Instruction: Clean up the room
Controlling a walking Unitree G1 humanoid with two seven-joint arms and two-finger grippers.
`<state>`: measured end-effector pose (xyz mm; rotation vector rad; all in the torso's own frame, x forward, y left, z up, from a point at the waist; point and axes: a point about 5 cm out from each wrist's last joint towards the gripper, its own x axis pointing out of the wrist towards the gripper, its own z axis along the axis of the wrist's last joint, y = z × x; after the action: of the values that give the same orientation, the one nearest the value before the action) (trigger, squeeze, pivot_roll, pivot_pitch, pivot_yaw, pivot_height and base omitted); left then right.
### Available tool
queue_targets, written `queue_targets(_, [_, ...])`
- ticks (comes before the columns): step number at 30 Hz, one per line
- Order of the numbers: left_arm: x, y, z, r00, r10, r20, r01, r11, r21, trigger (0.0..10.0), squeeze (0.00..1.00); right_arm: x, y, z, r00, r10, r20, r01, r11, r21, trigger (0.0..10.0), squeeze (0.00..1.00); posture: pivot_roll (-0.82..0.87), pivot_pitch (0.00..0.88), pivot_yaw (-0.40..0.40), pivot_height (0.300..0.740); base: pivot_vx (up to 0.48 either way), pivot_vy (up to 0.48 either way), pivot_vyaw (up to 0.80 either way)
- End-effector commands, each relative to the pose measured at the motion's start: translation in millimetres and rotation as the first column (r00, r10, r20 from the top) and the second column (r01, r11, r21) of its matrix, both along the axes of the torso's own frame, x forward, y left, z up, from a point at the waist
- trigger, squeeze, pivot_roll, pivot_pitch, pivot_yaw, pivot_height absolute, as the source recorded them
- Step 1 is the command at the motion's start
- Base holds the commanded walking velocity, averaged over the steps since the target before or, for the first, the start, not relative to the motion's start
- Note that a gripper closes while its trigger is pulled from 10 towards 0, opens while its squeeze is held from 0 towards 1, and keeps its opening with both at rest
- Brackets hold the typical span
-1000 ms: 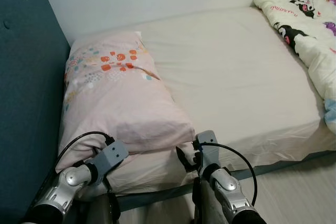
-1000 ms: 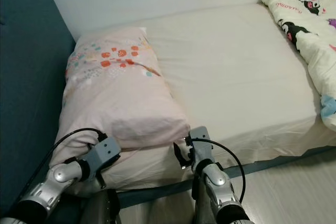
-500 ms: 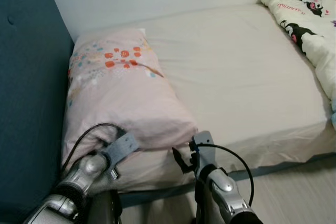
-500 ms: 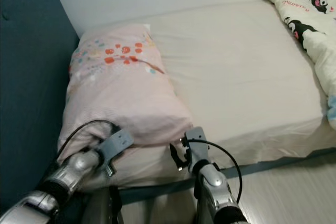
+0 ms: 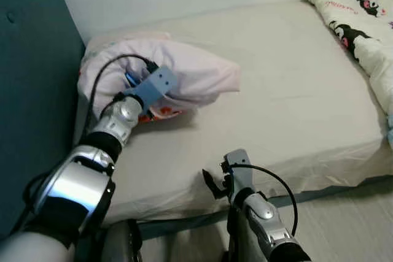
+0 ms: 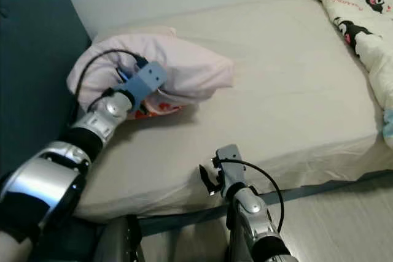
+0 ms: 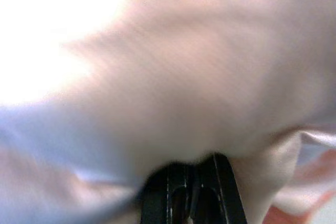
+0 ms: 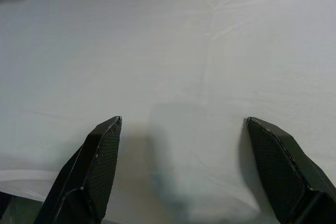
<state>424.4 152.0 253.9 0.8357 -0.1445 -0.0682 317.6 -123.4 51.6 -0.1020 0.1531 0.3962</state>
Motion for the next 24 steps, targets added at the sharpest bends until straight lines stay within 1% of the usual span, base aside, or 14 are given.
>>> queue_targets(1, [0.8,14.0,12,0.998,0.057,0.041,-0.057,0.998,-0.005,0.0,0.00,-4.5,-0.3,-8,0.999,-0.011,-0.041,0.011,1.000,-0.001,10.0,0.00,-0.02,0.284,0.015,0.552,0.000,0.000,0.00])
queue_targets(2, [0.4,23.2,15,0.996,0.079,0.052,-0.081,0.996,0.029,0.0,0.00,-4.3,1.4,-8,0.999,-0.007,-0.042,0.007,1.000,0.000,10.0,0.00,-0.02,0.283,0.011,0.552,0.000,0.000,0.00])
queue_targets(4, [-1.8,36.0,4,0.995,0.100,0.020,-0.101,0.992,0.081,0.0,0.00,-4.2,4.7,-8,0.999,0.003,-0.043,-0.003,1.000,0.002,10.0,0.00,-0.01,0.285,0.011,0.552,0.000,0.000,0.00])
queue_targets(5, [-3.8,39.5,-10,0.995,0.090,-0.036,-0.086,0.992,0.096,0.0,0.00,-4.3,5.9,-8,0.999,0.006,-0.045,-0.006,1.000,0.003,10.0,0.00,-0.01,0.284,0.009,0.552,0.000,0.000,0.00])
queue_targets(7, [-3.8,39.5,-10,0.995,0.090,-0.036,-0.086,0.992,0.096,0.0,0.00,-4.3,5.9,-8,0.999,0.006,-0.045,-0.006,1.000,0.003,10.0,0.00,-0.01,0.284,0.009,0.552,0.000,0.000,0.00])
queue_targets(8, [-16.1,45.9,-64,0.972,0.039,-0.233,-0.006,0.990,0.139,0.4,0.00,-5.2,9.1,-9,0.999,0.017,-0.051,-0.017,1.000,0.005,10.0,0.00,-0.01,0.288,0.000,0.552,0.000,0.000,0.00])
queue_targets(10, [-33.0,55.5,-108,0.931,0.032,-0.364,0.035,0.984,0.176,0.0,0.00,-6.8,11.2,-11,0.998,0.029,-0.058,-0.028,1.000,0.006,10.0,0.00,-0.01,0.282,-0.006,0.552,0.000,0.000,0.00])
queue_targets(12, [-33.0,55.5,-108,0.931,0.032,-0.364,0.035,0.984,0.176,0.0,0.00,-6.8,11.2,-11,0.998,0.029,-0.058,-0.028,1.000,0.006,10.0,0.00,-0.01,0.282,-0.006,0.552,0.000,0.000,0.00])
queue_targets(14, [-49.7,61.6,-141,0.890,0.018,-0.456,0.072,0.981,0.179,0.0,0.00,-8.2,12.2,-12,0.997,0.039,-0.063,-0.039,0.999,0.001,10.0,0.00,-0.01,0.277,-0.009,0.552,0.000,0.000,0.00])
queue_targets(15, [-49.7,61.6,-141,0.890,0.018,-0.456,0.072,0.981,0.179,0.0,0.00,-8.2,12.2,-12,0.997,0.039,-0.063,-0.039,0.999,0.001,10.0,0.00,-0.01,0.277,-0.009,0.552,0.000,0.000,0.00])
queue_targets(16, [-69.2,59.8,-172,0.841,-0.038,-0.540,0.136,0.980,0.143,0.0,0.00,-7.7,13.4,-12,0.997,0.045,-0.065,-0.045,0.999,0.001,10.0,0.00,0.00,0.276,-0.019,0.552,0.000,0.000,0.00])
queue_targets(18, [-69.2,59.8,-172,0.841,-0.038,-0.540,0.136,0.980,0.143,0.0,0.00,-7.7,13.4,-12,0.997,0.045,-0.065,-0.045,0.999,0.001,10.0,0.00,0.00,0.276,-0.019,0.552,0.000,0.000,0.00])
queue_targets(20, [-78.6,56.7,-186,0.818,-0.068,-0.572,0.164,0.979,0.119,0.0,0.00,-6.5,14.1,-11,0.997,0.047,-0.066,-0.047,0.999,0.003,10.0,0.00,0.00,0.274,-0.025,0.552,0.000,0.000,0.00])
queue_targets(24, [-76.9,45.8,-187,0.819,-0.089,-0.567,0.189,0.975,0.119,0.0,0.00,-5.7,17.6,-11,0.996,0.065,-0.067,-0.065,0.998,0.002,10.0,0.00,0.00,0.269,-0.029,0.552,0.000,0.000,0.00])
